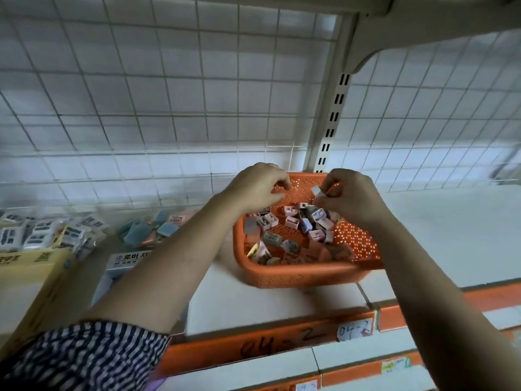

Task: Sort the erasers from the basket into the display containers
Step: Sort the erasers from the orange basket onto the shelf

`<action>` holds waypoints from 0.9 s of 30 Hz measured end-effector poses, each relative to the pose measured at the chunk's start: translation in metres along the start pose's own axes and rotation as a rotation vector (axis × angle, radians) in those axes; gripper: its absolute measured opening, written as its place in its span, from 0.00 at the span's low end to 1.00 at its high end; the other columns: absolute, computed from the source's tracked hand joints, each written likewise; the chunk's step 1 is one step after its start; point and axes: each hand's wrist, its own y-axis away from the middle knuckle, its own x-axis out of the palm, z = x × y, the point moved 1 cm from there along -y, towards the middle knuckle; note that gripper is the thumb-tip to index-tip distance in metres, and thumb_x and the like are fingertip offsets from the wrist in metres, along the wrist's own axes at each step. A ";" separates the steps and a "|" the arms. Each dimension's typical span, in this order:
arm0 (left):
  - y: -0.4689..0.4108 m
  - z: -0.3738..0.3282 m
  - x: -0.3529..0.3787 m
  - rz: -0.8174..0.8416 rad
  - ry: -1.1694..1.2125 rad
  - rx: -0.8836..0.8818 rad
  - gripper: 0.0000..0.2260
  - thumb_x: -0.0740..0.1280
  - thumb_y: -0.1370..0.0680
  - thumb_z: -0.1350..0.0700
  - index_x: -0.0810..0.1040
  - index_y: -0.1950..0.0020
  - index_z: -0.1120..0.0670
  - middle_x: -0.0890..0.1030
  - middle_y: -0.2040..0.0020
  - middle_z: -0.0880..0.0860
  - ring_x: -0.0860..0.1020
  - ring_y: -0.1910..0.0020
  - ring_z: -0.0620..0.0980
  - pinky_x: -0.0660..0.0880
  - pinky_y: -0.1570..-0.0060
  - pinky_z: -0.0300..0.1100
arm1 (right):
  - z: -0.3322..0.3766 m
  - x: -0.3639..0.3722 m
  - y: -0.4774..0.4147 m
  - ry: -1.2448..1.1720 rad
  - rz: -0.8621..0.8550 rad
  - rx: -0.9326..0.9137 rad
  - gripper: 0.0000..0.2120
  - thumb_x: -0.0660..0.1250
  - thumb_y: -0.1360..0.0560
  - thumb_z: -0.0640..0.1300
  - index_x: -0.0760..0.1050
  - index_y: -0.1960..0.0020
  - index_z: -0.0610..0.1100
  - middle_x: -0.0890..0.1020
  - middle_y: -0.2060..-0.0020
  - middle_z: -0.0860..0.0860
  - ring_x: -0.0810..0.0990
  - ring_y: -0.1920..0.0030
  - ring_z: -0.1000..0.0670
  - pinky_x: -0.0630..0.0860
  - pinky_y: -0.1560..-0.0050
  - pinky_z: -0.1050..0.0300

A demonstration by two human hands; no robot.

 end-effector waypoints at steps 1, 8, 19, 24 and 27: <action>-0.009 -0.002 0.005 0.053 -0.029 0.008 0.10 0.71 0.25 0.56 0.81 0.44 0.50 0.80 0.45 0.49 0.77 0.47 0.48 0.75 0.46 0.47 | -0.004 0.000 0.004 -0.030 -0.035 0.014 0.10 0.78 0.33 0.39 0.78 0.57 0.42 0.80 0.64 0.52 0.80 0.63 0.54 0.74 0.64 0.63; -0.040 -0.014 0.043 0.310 -0.257 0.048 0.08 0.70 0.25 0.61 0.78 0.46 0.56 0.78 0.53 0.52 0.78 0.55 0.51 0.75 0.60 0.43 | -0.027 0.012 0.013 -0.068 -0.121 0.021 0.12 0.79 0.35 0.41 0.76 0.59 0.43 0.79 0.65 0.53 0.75 0.65 0.58 0.68 0.67 0.72; -0.040 -0.010 0.067 0.432 -0.260 0.017 0.07 0.71 0.24 0.56 0.72 0.55 0.52 0.75 0.58 0.52 0.75 0.60 0.50 0.69 0.64 0.41 | -0.029 0.008 0.012 -0.066 -0.163 0.080 0.21 0.80 0.35 0.45 0.78 0.44 0.46 0.79 0.58 0.54 0.76 0.59 0.54 0.68 0.64 0.72; -0.039 -0.014 0.062 0.452 -0.206 -0.012 0.14 0.72 0.25 0.55 0.67 0.63 0.50 0.74 0.61 0.51 0.73 0.64 0.47 0.66 0.67 0.41 | -0.028 0.009 0.015 -0.089 -0.146 0.076 0.17 0.79 0.33 0.44 0.82 0.45 0.44 0.79 0.58 0.54 0.77 0.57 0.55 0.68 0.61 0.74; -0.032 -0.021 0.042 0.280 -0.122 0.040 0.08 0.71 0.26 0.53 0.73 0.59 0.52 0.76 0.59 0.50 0.75 0.61 0.48 0.68 0.66 0.42 | -0.023 0.006 0.018 -0.133 -0.156 0.079 0.13 0.77 0.31 0.44 0.82 0.47 0.43 0.80 0.58 0.53 0.79 0.55 0.52 0.72 0.56 0.66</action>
